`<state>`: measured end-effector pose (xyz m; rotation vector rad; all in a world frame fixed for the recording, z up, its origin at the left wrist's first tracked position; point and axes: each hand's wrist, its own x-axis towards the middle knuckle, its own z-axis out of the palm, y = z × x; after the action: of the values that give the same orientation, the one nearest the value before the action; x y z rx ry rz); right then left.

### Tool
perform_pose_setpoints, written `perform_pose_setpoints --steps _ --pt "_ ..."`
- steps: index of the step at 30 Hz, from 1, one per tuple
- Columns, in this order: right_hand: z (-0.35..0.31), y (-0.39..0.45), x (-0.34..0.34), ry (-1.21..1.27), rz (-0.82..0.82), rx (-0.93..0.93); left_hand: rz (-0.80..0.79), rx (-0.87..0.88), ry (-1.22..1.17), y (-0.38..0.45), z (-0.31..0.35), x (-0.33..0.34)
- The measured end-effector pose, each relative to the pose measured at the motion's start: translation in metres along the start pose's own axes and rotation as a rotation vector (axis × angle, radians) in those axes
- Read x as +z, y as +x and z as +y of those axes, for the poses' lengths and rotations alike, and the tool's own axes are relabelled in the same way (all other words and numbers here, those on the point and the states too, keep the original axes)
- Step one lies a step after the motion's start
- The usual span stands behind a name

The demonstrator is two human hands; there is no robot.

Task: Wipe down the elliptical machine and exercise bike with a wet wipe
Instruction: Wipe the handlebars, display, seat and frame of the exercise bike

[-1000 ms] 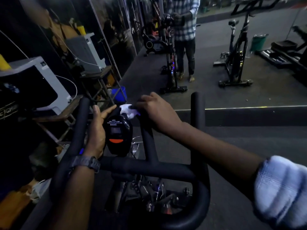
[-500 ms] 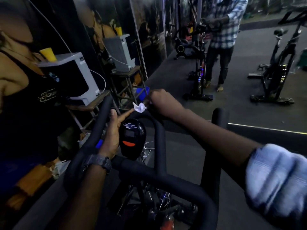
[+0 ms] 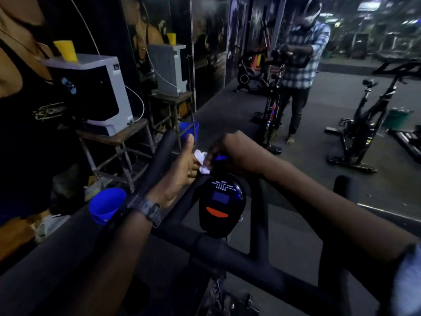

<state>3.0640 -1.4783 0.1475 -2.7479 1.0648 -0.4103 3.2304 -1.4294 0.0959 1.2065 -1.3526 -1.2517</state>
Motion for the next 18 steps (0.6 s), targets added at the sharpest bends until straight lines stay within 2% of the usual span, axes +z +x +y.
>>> perform_pose_setpoints --steps 7,11,16,18 --pt "-0.008 -0.029 -0.025 -0.102 0.09 0.152 -0.06 0.115 -0.144 0.016 -0.034 -0.008" --pt "-0.026 -0.004 -0.004 -0.076 -0.01 0.16 0.029 0.073 -0.318 0.017 -0.037 -0.006" --pt "-0.013 -0.033 -0.032 -0.107 -0.047 0.177 0.073 0.038 -0.273 0.017 -0.039 -0.003" --pt "-0.006 -0.05 -0.038 -0.085 -0.127 0.144 0.078 0.015 -0.288 0.016 -0.036 -0.003"
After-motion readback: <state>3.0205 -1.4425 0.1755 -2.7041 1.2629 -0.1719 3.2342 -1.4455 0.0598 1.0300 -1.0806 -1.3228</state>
